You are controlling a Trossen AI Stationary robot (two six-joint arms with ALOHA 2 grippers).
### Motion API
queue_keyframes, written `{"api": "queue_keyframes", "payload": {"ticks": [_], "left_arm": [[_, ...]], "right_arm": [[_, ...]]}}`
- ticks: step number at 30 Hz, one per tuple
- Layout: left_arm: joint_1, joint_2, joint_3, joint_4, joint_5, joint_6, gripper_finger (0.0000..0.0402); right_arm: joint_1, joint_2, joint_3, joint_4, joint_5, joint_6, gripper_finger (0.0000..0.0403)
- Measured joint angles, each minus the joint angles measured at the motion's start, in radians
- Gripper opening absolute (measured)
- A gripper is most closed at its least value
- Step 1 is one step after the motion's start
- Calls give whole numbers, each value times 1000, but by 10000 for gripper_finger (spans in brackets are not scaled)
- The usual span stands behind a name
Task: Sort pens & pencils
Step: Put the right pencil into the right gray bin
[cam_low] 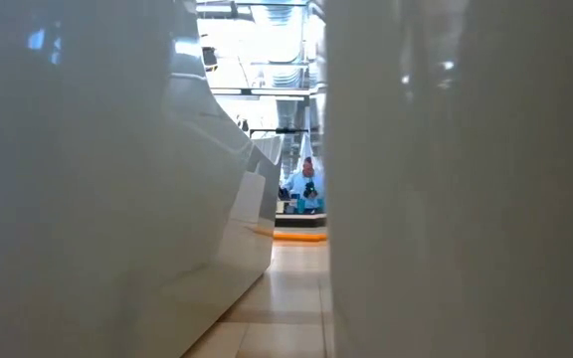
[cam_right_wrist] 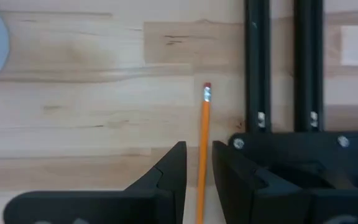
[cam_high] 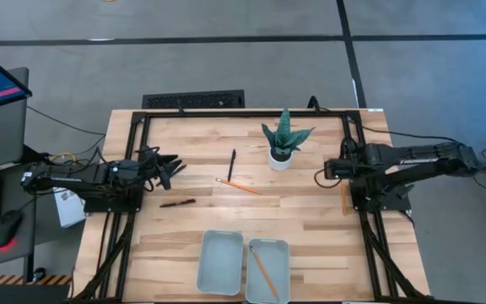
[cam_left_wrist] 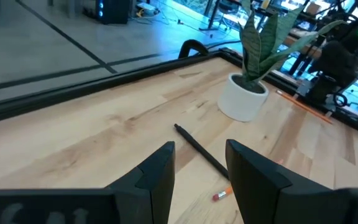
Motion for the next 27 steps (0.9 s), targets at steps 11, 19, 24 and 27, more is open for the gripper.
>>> {"api": "queue_keyframes", "payload": {"ticks": [11, 19, 24, 27], "left_arm": [[0, 0, 0, -40, 3, -4, 133], [0, 0, 0, -43, 2, -3, 133], [0, 0, 0, -43, 2, -1, 133], [0, 0, 0, -43, 2, 0, 133]], "right_arm": [[-209, -3, -21, 74, -35, -281, 98], [-346, -2, -21, 95, -57, -404, 98], [-424, -2, -21, 106, -111, -484, 98], [-462, -2, -21, 115, -142, -534, 98]]}}
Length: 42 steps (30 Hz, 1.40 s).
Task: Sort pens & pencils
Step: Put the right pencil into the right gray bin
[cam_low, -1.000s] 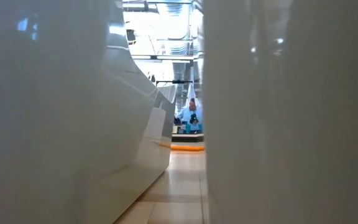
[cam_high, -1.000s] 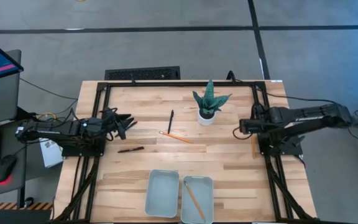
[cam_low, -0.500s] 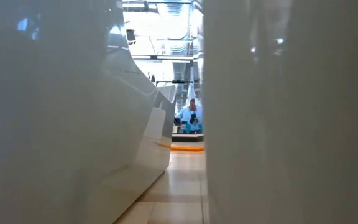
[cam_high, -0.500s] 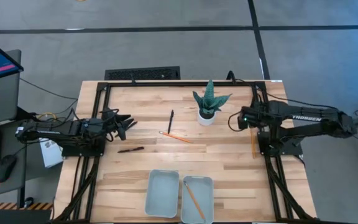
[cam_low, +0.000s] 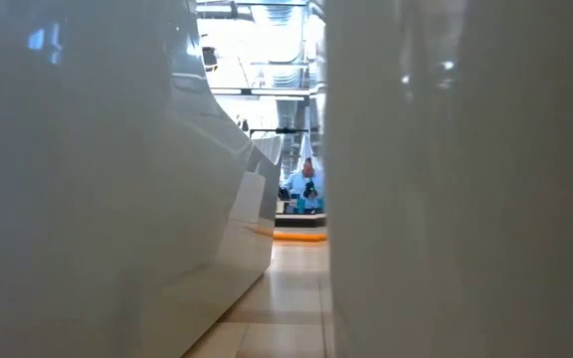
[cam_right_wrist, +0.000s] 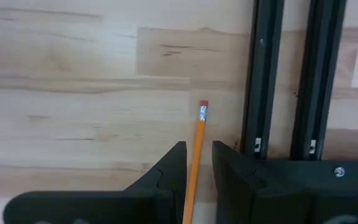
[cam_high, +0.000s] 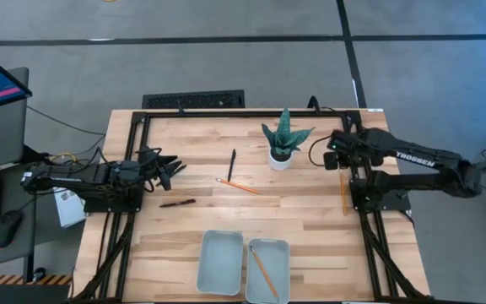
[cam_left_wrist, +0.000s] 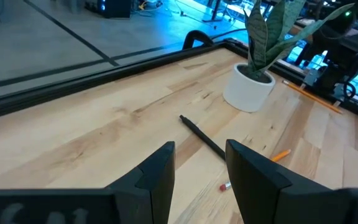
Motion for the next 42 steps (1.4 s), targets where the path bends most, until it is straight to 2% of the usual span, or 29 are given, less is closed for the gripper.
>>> {"api": "queue_keyframes", "payload": {"ticks": [7, 13, 23, 32, 42], "left_arm": [[0, 0, 0, -22, -6, 0, 133], [0, 0, 0, -27, -6, 0, 133], [0, 0, 0, -27, -6, 0, 133], [0, 0, 0, -28, -5, 0, 133], [0, 0, 0, -28, -5, 0, 133]], "right_arm": [[-92, 20, 1, 15, -88, -88, 106], [-152, 93, 1, 30, -159, -179, 126], [-178, 238, 1, 36, -128, -289, 148], [-181, 249, -5, 39, -126, -320, 137], [-251, 248, -46, 75, -145, -377, 112]]}}
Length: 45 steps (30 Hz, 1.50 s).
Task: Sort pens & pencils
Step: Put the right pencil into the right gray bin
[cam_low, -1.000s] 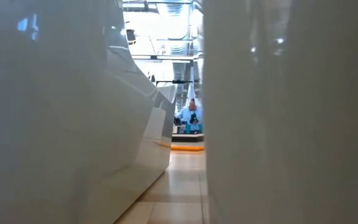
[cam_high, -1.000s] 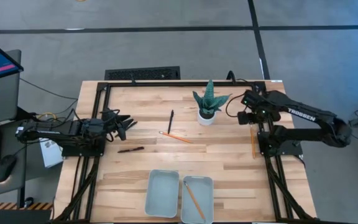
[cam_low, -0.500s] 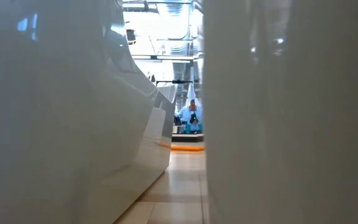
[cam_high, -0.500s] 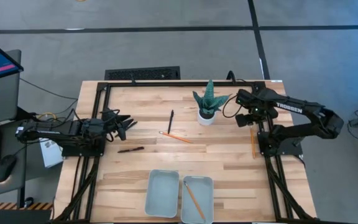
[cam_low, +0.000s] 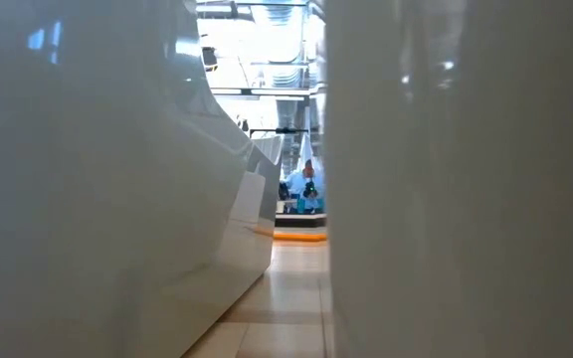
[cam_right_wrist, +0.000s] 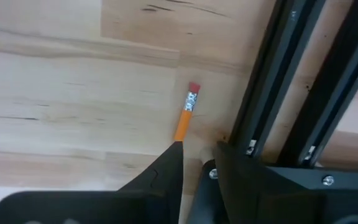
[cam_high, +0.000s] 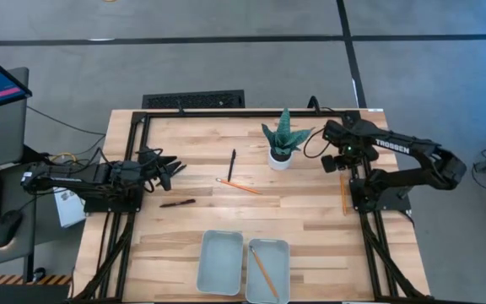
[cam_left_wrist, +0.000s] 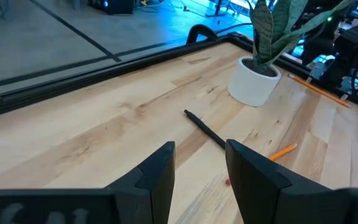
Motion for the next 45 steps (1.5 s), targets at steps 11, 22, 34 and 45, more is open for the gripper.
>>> {"api": "queue_keyframes", "payload": {"ticks": [11, 22, 34, 45], "left_arm": [[0, 0, 0, 0, -1, 0, 133], [0, 0, 0, 0, -2, 0, 133], [0, 0, 0, 0, -2, -1, 133], [0, 0, 0, 0, -3, -2, 133]], "right_arm": [[-11, 0, -100, 121, -64, -4, 107], [-10, 0, -167, 182, -73, 20, 107], [-11, 0, -180, 193, -91, 49, 108], [-11, 0, -179, 202, -90, 50, 162]]}}
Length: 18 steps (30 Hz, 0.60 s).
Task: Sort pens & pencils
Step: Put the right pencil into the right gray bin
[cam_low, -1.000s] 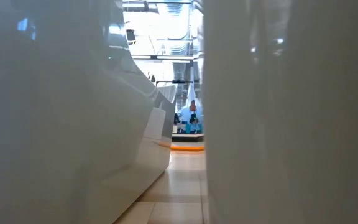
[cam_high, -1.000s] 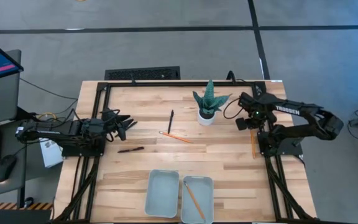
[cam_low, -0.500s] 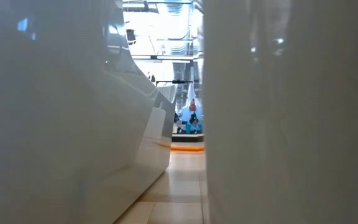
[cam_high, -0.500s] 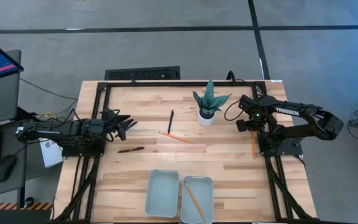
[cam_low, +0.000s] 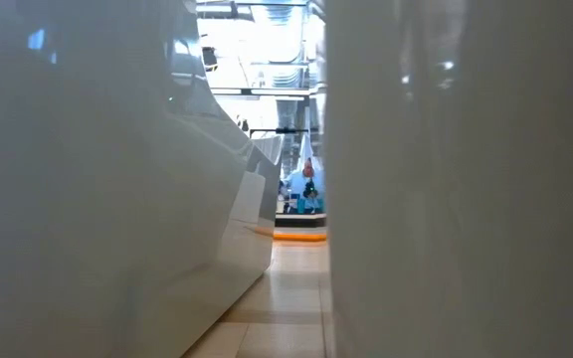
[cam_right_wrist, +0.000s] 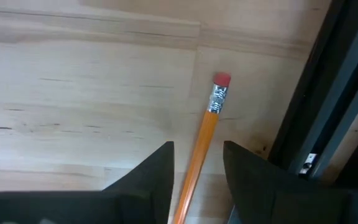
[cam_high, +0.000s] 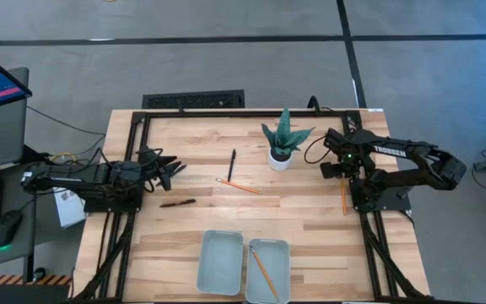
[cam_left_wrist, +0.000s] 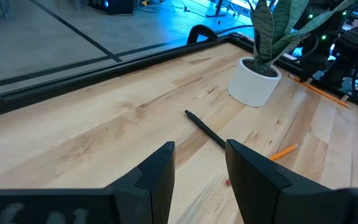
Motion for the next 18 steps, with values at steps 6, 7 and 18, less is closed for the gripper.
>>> {"api": "queue_keyframes", "payload": {"ticks": [6, 7, 18], "left_arm": [[0, 0, 0, 0, 0, 0, 133], [0, 0, 0, 0, 0, 0, 133], [0, 0, 0, 0, -1, 13, 133]], "right_arm": [[1, 0, 0, 12, 13, 0, 176], [1, 0, 0, 12, 22, 6, 177], [1, 0, 0, 38, 37, 10, 171]]}}
